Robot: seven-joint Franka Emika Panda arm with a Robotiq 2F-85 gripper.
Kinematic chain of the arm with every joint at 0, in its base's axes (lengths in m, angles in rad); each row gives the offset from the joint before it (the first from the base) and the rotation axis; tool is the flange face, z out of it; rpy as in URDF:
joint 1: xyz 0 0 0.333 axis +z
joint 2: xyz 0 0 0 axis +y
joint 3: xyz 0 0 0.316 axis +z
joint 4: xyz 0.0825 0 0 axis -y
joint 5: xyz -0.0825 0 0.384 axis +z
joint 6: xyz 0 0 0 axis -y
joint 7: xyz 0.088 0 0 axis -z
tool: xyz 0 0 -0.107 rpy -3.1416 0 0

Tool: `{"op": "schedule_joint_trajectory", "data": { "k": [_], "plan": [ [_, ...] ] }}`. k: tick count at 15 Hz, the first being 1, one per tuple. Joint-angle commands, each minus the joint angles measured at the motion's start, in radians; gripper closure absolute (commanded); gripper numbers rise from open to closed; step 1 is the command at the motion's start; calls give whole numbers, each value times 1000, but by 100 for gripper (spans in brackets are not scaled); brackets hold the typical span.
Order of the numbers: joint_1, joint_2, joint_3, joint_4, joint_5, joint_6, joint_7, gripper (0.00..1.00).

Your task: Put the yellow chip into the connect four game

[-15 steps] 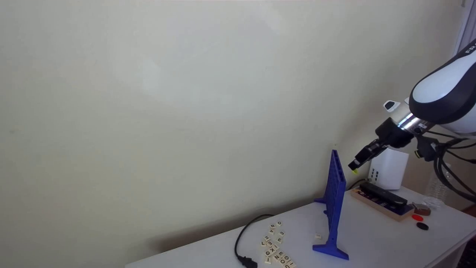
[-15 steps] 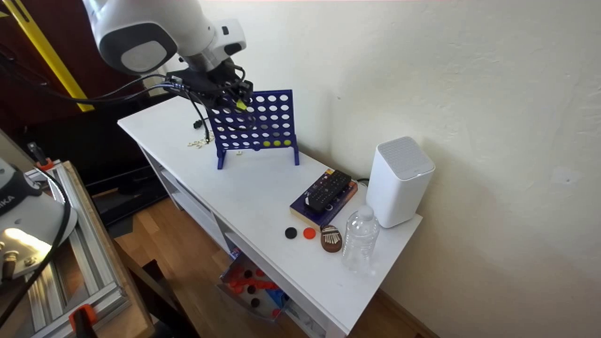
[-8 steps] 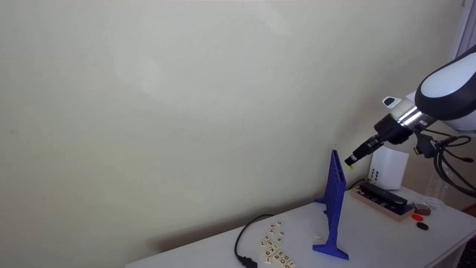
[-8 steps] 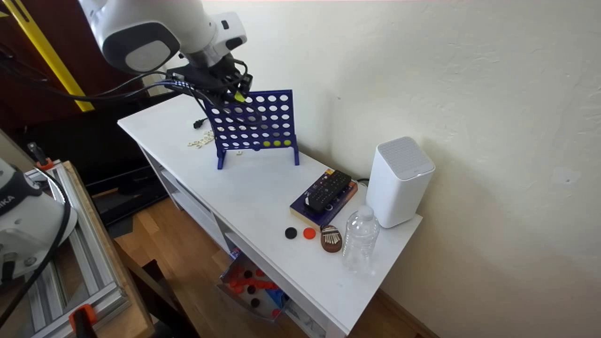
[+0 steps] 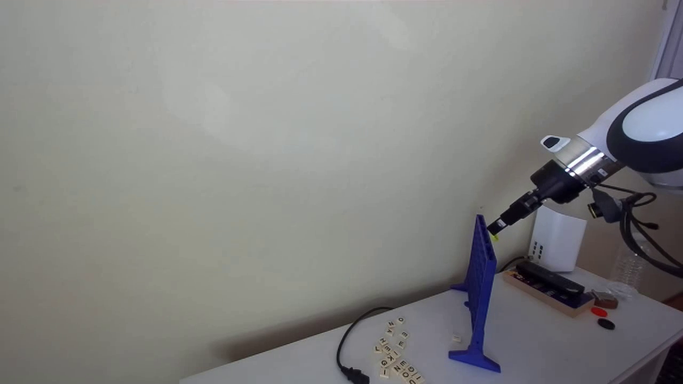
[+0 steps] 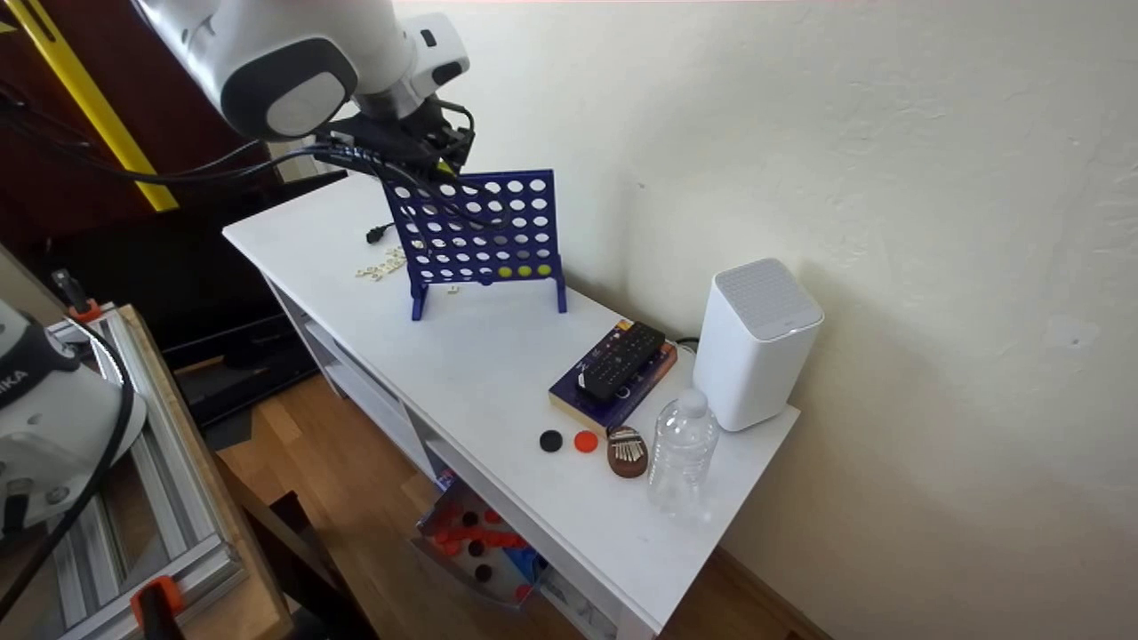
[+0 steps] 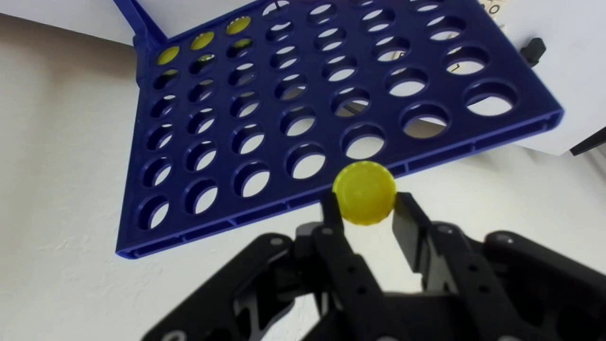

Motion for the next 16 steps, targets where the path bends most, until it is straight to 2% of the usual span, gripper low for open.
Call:
{"op": "schedule_joint_trajectory", "data": {
  "k": [1, 16],
  "plan": [
    [-46, 77, 16, 11, -75, -34, 19, 92],
    [-103, 199, 19, 14, -138, -58, -1, 92]
  ]
}}
